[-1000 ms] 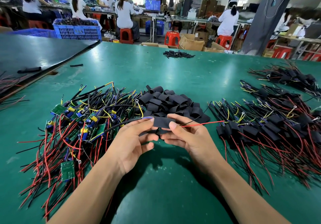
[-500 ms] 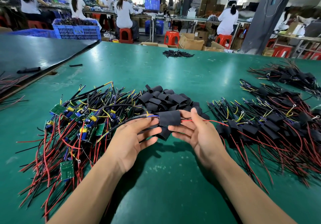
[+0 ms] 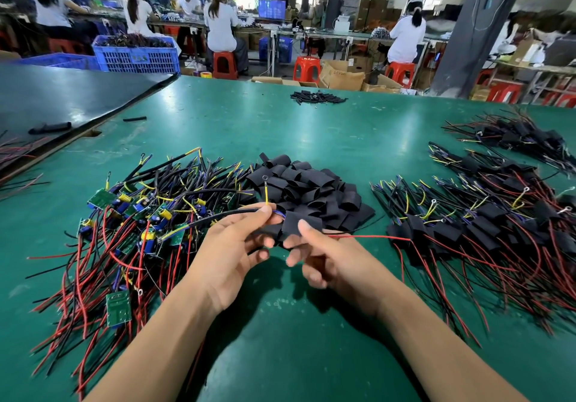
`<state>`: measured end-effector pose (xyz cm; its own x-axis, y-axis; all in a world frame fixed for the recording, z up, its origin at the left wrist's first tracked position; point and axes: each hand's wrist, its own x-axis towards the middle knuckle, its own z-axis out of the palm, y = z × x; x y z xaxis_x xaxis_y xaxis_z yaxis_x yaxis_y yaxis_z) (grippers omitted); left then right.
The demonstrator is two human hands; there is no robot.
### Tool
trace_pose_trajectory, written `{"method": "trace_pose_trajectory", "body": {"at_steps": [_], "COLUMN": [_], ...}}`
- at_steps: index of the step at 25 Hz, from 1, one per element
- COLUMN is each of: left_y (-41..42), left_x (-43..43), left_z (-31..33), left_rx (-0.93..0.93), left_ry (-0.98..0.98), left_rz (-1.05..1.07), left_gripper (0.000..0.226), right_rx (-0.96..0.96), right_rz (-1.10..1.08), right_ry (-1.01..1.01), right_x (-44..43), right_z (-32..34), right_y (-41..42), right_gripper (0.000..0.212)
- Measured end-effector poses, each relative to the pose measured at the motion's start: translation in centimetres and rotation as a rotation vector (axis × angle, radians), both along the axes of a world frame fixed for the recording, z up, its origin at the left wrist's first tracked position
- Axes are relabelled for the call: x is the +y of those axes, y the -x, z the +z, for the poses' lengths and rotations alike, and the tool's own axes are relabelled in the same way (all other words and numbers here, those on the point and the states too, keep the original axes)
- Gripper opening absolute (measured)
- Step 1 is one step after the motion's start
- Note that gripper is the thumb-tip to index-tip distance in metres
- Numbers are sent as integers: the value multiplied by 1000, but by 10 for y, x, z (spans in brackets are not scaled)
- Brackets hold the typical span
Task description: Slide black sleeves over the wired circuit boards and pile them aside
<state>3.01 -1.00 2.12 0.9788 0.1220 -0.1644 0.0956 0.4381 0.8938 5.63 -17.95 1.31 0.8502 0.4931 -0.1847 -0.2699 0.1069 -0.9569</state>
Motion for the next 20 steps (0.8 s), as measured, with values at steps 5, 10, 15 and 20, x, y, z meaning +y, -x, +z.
{"method": "trace_pose_trajectory", "body": {"at_steps": [5, 10, 15, 20], "left_y": [0, -1, -3, -4], "left_x": [3, -1, -1, -2], "left_z": [2, 0, -7, -12], "left_rx": [3, -27, 20, 58], "left_ry": [-8, -3, -58, -158], "left_rz": [-102, -96, -26, -6], "left_gripper": [11, 23, 20, 17], "right_rx": [199, 259, 283, 238], "right_rz": [191, 103, -218, -634], "right_ry": [-230, -398, -732, -810], "right_x": [1, 10, -11, -38], "right_z": [7, 8, 15, 12], "right_y": [7, 11, -6, -24], "right_gripper": [38, 31, 31, 46]}}
